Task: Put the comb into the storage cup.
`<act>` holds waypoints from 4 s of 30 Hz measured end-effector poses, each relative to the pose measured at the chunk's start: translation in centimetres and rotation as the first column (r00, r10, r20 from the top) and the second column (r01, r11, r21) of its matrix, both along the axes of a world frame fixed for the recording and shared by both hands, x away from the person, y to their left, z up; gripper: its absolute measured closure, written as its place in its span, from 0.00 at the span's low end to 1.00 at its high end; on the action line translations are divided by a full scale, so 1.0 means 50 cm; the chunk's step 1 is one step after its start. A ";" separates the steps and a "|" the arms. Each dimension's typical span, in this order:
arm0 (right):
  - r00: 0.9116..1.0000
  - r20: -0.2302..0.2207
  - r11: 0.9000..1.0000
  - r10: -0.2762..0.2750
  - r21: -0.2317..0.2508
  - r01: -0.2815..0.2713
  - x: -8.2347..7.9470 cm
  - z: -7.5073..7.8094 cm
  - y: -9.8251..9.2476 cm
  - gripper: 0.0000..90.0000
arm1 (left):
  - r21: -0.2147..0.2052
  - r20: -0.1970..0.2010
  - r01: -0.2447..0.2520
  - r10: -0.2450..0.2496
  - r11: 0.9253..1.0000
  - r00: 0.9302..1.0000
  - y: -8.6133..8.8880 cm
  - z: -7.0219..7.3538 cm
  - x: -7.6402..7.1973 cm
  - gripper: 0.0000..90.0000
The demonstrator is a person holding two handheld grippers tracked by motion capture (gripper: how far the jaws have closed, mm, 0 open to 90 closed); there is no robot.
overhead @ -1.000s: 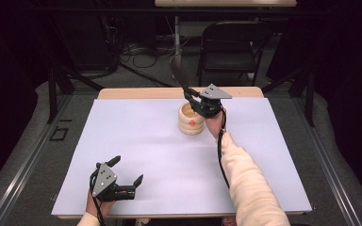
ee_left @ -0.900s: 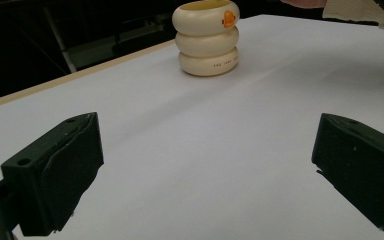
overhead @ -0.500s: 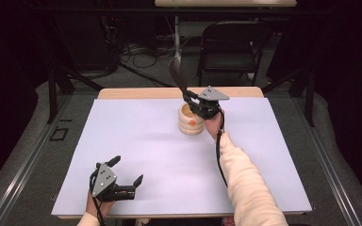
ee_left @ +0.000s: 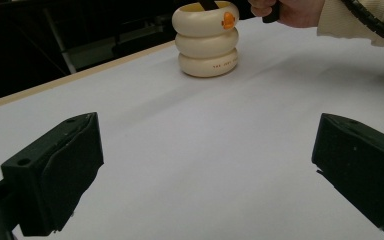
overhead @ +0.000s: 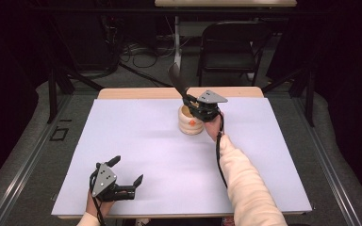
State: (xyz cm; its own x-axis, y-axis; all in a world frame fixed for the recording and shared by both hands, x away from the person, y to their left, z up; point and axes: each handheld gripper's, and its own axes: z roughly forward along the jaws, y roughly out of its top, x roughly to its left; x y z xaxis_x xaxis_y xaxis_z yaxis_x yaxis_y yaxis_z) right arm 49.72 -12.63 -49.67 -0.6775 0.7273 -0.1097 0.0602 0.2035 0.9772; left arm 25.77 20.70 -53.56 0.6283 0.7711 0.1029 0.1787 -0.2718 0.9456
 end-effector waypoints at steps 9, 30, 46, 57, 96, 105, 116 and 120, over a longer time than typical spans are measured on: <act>1.000 -0.019 1.000 0.000 -0.009 0.000 0.002 -0.012 -0.002 0.80 | 0.001 -0.001 -0.002 0.002 1.000 1.000 0.000 0.000 0.000 0.00; 0.998 -0.060 0.999 0.010 -0.044 -0.013 0.002 -0.029 -0.002 0.80 | 0.000 0.001 0.000 0.000 1.000 1.000 0.000 0.000 0.000 0.00; 0.988 -0.157 0.998 -0.001 -0.056 -0.008 -0.002 -0.019 -0.014 0.55 | 0.000 0.003 0.002 -0.002 1.000 1.000 0.000 0.001 -0.001 0.00; 0.977 -0.210 0.995 0.046 -0.073 -0.063 -0.029 0.023 -0.025 0.31 | 0.004 0.003 0.000 0.000 1.000 1.000 -0.002 0.001 -0.001 0.00; 0.916 -0.374 0.970 0.146 -0.126 -0.206 -0.141 0.027 -0.066 0.00 | 0.016 -0.001 0.008 -0.008 1.000 1.000 -0.009 -0.001 0.009 0.00; 0.902 -0.400 0.963 0.160 -0.136 -0.232 -0.164 0.019 -0.066 0.00 | 0.012 0.002 0.002 -0.002 1.000 1.000 -0.009 -0.001 0.004 0.00; 0.902 -0.400 0.966 0.164 -0.120 -0.229 -0.201 0.024 -0.099 0.00 | 0.015 0.000 -0.013 0.013 1.000 1.000 -0.007 0.000 -0.001 0.00; 0.900 -0.401 0.966 0.172 -0.111 -0.235 -0.210 0.029 -0.104 0.00 | 0.019 0.002 -0.014 0.014 1.000 1.000 -0.006 0.000 -0.001 0.00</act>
State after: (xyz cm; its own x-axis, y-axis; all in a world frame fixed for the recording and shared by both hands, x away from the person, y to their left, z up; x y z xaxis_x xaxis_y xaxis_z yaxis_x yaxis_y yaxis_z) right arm 39.19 -17.85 -48.25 -0.8206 0.5643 0.0907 0.3658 0.3966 0.8420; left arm 25.69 20.37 -53.58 0.6169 0.7780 0.1193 0.1807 -0.2875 0.9406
